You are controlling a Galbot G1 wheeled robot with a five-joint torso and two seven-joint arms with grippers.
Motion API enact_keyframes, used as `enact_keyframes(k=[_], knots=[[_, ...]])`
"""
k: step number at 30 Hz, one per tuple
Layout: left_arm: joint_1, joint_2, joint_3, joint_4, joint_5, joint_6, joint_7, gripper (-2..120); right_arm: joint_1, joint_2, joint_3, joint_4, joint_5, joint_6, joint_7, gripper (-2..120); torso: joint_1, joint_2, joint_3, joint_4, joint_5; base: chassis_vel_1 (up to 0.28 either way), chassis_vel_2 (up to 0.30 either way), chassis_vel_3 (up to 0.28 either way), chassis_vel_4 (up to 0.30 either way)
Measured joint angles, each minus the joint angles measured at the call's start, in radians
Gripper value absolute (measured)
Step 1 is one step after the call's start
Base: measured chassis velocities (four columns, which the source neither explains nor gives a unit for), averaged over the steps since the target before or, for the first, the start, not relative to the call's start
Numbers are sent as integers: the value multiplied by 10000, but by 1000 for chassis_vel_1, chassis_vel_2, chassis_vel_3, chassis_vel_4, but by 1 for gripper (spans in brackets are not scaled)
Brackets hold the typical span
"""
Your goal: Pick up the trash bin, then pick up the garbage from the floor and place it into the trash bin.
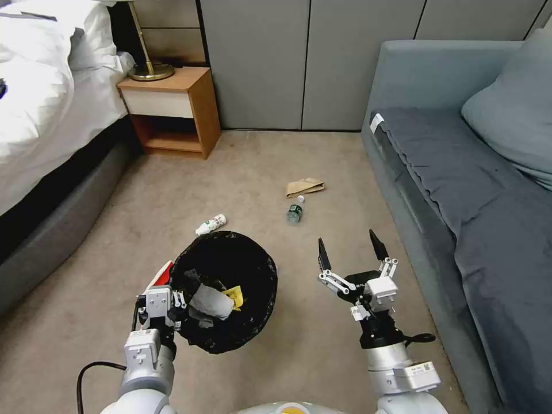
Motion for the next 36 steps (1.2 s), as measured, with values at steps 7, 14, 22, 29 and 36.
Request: enact_keyframes(k=[7,14,22,29,36], knots=[[-15,2,16,0,11,-1,6,1,67,-27,24,-38,151,42,-66,100,0,0,0,-1,0,19,19,20,26],[-54,23,14,19,8,-2,14,1,128,-15,33,-112,189,40,-31,100,0,0,0,0,0,76,79,72,77],[-64,29,12,51,-6,-1,14,1,135,0,29,-127,156,2,-42,100,0,0,0,0,0,100,102,107,87],[-70,21,8,89,22,-33,8,1,174,8,21,-148,141,-26,-76,100,0,0,1,4,0,102,104,108,107],[-72,9,31,101,45,-52,39,1,201,2,83,-153,155,-83,-72,100,0,0,0,-3,-1,5,7,10,9]])
